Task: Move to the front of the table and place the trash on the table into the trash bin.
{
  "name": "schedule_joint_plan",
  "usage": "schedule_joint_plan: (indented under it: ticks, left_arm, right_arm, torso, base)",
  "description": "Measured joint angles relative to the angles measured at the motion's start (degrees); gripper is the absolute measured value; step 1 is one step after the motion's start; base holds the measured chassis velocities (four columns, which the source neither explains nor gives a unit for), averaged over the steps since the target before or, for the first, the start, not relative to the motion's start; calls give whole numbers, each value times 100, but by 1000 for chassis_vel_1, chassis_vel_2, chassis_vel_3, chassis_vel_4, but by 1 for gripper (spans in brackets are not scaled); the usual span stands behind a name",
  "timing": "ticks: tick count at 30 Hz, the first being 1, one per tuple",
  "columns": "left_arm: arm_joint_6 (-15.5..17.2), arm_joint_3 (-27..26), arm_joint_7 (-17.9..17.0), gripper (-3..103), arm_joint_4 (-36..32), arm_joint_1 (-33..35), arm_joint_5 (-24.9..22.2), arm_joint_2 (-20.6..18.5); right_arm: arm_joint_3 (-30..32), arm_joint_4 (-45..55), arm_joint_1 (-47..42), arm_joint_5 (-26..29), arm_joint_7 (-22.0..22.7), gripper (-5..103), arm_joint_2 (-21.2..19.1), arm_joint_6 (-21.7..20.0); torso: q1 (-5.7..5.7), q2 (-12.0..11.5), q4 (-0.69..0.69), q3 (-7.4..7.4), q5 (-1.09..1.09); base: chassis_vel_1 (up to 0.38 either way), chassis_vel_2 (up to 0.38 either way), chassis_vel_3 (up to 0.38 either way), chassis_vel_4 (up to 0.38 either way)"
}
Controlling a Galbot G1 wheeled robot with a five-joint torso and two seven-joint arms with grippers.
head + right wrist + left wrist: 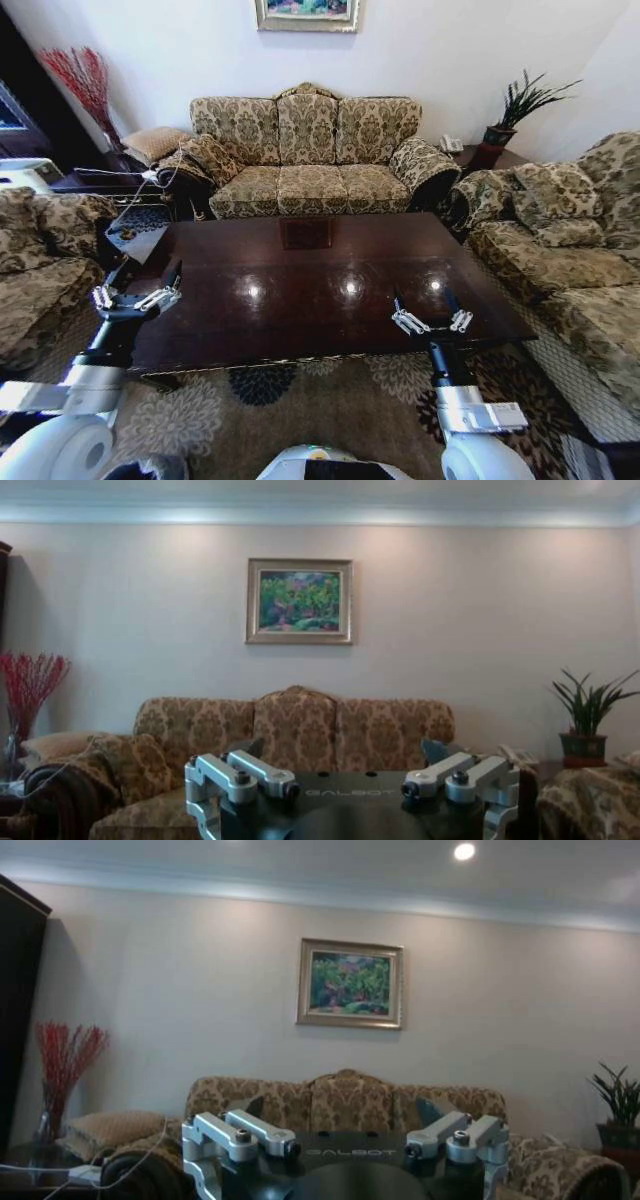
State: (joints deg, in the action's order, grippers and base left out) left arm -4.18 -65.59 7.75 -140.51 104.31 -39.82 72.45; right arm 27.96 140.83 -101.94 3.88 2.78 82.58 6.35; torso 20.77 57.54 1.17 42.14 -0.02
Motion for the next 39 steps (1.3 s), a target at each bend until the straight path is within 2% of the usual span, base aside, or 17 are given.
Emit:
schedule_joint_plan:
  ticks: [5,11,16,22,24,30,39]
  left_arm:
    - [-2,1,0,100,2,-1,-2,2]
    - [-2,1,1,100,3,-1,-4,4]
    - [-2,-2,0,100,9,-1,-6,1]
    - [-2,-3,0,100,11,-1,-6,2]
    - [-2,-3,0,100,10,-2,-6,2]
    - [-2,-2,0,100,12,-1,-7,3]
    - [-2,-1,0,100,12,-2,-7,3]
  right_arm:
    - [2,-3,2,2,0,100,-4,0]
    - [4,-5,2,4,1,100,-5,-1]
    - [-2,-7,3,7,1,100,-3,-1]
    - [-3,-8,3,7,1,100,-3,-1]
    - [-1,-8,3,8,1,100,-4,-1]
    - [-1,-9,4,8,0,100,-5,-1]
    - [-1,-9,3,8,1,100,-5,-1]
  torso:
    - [0,0,-1,0,8]
    - [0,0,-1,0,6]
    - [0,0,-1,0,-3]
    - [-9,-21,0,-11,-2]
    - [-26,-60,-1,-34,4]
    - [-79,-157,0,-77,0]
    - [-87,-170,-1,-81,3]
  base:
    - [-202,-205,195,187]
    - [-99,-101,101,90]
    - [53,55,-1,9]
    - [79,96,34,35]
    - [47,54,61,57]
    - [29,36,60,49]
    - [0,0,0,0]
